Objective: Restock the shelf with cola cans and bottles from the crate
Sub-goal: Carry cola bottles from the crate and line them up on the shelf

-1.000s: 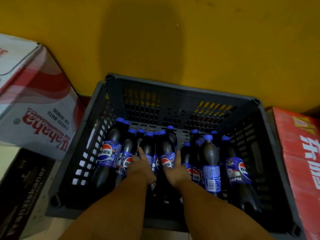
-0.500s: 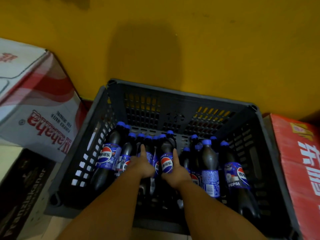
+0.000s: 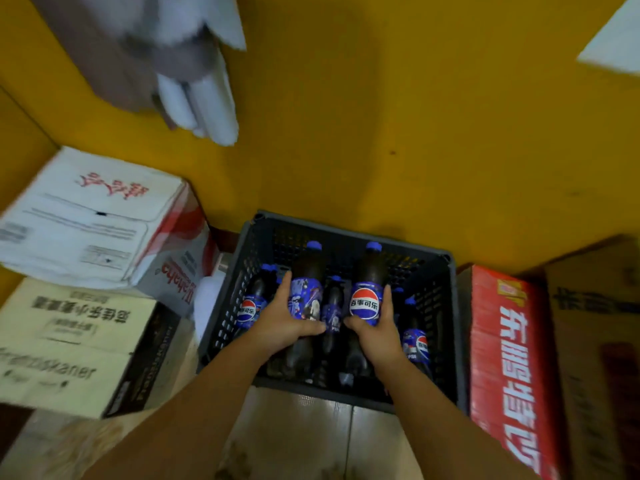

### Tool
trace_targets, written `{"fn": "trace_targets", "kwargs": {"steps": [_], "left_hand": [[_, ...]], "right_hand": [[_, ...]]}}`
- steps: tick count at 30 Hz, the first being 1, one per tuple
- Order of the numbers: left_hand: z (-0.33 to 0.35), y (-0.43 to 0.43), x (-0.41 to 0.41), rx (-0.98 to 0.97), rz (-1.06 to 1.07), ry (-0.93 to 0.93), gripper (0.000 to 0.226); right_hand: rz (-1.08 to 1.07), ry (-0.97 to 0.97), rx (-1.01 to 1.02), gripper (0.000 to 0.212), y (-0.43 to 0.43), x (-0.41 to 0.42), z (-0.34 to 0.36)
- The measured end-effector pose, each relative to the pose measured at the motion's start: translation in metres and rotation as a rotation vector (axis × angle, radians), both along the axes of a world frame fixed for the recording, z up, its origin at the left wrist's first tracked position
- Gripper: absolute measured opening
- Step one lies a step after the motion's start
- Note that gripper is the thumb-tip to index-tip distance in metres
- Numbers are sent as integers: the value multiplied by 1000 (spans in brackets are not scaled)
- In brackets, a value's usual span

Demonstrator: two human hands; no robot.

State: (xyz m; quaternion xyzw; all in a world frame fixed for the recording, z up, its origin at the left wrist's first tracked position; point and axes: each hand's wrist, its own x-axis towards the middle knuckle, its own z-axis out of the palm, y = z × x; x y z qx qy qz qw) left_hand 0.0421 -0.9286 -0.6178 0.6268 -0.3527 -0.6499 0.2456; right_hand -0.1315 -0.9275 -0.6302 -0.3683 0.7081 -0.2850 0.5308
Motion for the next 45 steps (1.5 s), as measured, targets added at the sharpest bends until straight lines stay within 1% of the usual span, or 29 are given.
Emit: {"fn": "trace_targets", "kwargs": {"steps": [6,8,12,14,16,20,22,24,30,33,36,41,45], "left_hand": [[187,5,-6,-135,160,245,98],[247,7,-5,-167,198,330,100],[357,11,5,-305,194,423,105],[406,15,14,-371,169,438,104],[451,19,24,-444,153,412,108],[527,39,39,-633,184,319,97],[556,58,41,-721,216,261,97],[578,81,40,-796,272,182,104],[615,167,28,-1013,475,-109,117],[626,216,22,-1043,648,-232,121],[640,268,24,-1069,821,-332,117],[664,358,40,-1049,1099,-419,111],[679,434,54,-1095,1279,-484,106]], "right_hand": [[-43,-42,-181,97,1,5,175],[-36,-59,-242,98,2,7,233],[5,-54,-382,101,4,14,344],[12,-51,-460,102,5,19,391],[19,-59,-525,103,7,25,436],[50,-128,-667,103,15,37,510],[80,-166,-744,102,23,43,540],[138,-210,-807,101,32,47,563],[413,-367,-940,101,76,59,606],[523,-434,-987,102,107,72,619],[646,-528,-981,100,144,91,634],[881,-660,-977,99,211,132,656],[1033,-755,-947,99,280,166,669]]}}
